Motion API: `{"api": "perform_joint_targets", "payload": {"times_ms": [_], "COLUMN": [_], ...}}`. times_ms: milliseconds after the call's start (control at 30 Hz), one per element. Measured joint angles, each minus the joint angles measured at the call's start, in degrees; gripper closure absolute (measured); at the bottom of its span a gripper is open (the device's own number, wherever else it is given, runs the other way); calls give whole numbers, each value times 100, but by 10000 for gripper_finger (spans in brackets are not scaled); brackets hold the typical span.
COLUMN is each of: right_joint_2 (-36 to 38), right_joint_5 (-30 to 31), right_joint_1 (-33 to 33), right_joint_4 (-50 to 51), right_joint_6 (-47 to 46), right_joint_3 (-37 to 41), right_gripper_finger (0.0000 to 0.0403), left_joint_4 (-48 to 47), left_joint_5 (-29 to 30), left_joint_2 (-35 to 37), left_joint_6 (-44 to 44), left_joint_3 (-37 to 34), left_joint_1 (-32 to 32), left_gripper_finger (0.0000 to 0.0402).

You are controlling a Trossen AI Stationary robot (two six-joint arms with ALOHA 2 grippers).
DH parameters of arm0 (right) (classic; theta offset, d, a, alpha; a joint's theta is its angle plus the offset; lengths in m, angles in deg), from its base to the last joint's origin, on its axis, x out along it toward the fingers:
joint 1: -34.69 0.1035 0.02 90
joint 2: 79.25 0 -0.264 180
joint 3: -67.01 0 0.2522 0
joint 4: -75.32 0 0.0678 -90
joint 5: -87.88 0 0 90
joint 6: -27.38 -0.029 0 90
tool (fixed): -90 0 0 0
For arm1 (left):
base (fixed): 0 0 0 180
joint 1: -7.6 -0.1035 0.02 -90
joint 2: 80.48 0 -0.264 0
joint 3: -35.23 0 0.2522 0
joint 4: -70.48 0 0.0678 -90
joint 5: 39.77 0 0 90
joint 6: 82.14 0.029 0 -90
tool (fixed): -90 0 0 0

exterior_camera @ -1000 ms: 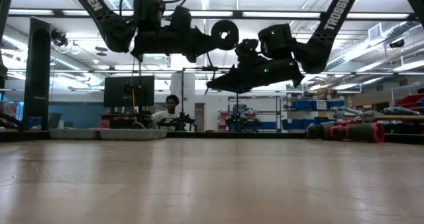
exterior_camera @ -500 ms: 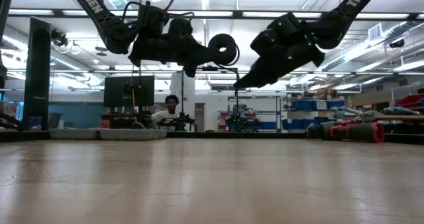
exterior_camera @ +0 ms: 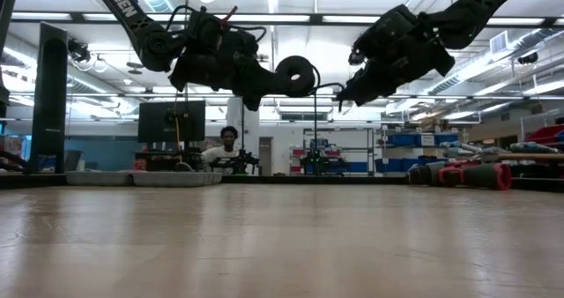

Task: Coil cords
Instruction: Coil the black wire on the spool

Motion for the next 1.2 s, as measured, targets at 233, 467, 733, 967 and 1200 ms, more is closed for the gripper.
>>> {"api": "perform_joint_targets", "payload": {"times_ms": [233,467,733,967,1200], "right_joint_2": [355,624,588,590,590], "right_joint_5": [211,219,230,385,493], "right_joint_1": [14,16,1,1,1], "right_joint_4": [185,154,-177,-595,-776], "right_joint_6": [741,763,778,831,800], "right_joint_3": [0,0,2,2,2], "right_gripper_finger": [400,400,400,400,399], "left_joint_4": [-37,-286,-361,-394,-535], "left_joint_5": [-35,-44,25,32,42], "left_joint_2": [0,2,2,2,4], "left_joint_6": [104,175,301,298,298], "left_joint_3": [0,0,0,0,0], "left_joint_1": [0,10,134,180,223], "left_gripper_finger": [394,394,394,394,394]}}
